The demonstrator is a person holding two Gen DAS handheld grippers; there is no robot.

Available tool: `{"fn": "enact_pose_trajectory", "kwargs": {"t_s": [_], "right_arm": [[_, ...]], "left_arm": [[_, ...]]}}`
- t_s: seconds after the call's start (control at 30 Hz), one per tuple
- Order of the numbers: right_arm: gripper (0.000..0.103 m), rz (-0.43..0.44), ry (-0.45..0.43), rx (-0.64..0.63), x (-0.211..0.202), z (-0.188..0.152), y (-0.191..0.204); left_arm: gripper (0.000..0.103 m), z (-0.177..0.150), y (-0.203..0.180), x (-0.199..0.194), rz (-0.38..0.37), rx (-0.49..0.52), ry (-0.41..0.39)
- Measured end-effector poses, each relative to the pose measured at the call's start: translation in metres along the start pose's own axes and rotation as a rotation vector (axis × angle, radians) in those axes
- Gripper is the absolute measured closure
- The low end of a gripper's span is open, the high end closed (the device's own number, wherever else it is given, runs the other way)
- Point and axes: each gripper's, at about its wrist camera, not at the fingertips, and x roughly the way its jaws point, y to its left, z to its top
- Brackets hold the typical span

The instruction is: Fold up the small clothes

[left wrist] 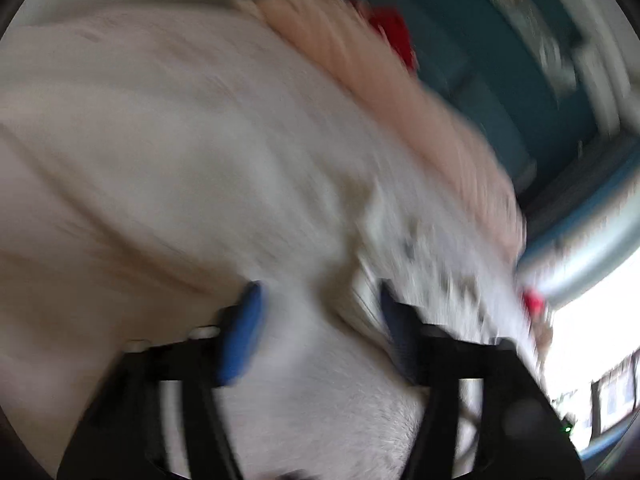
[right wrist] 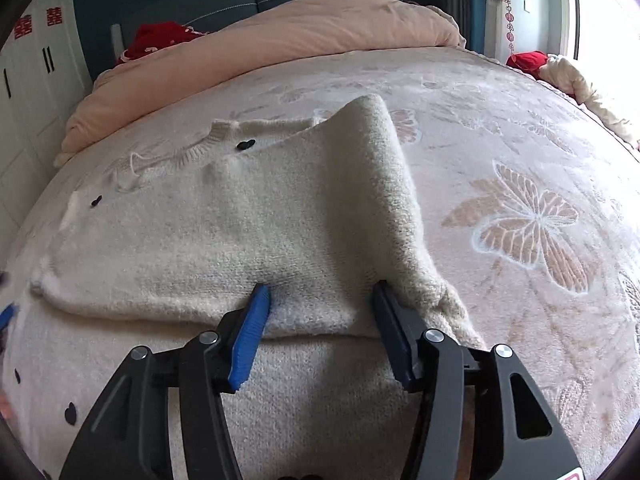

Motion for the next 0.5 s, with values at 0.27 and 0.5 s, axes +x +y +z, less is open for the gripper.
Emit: {"fn": "enact_pose_trajectory", "kwargs": {"t_s": [0.27,0.5], "right_arm": [[0.049,-0.05,-0.021,-0.038,-0.004,-0.01,0.001],[0.047,-0.06,-0.02,-0.039,-0.002,-0.009,0.002]], "left_arm": [[0.013,0.142,0.188,-0.091,0.429,-0.293,-0.198],[0.095,0.182,0.222,-0.068,0.461,-0.339,-0.129]]}}
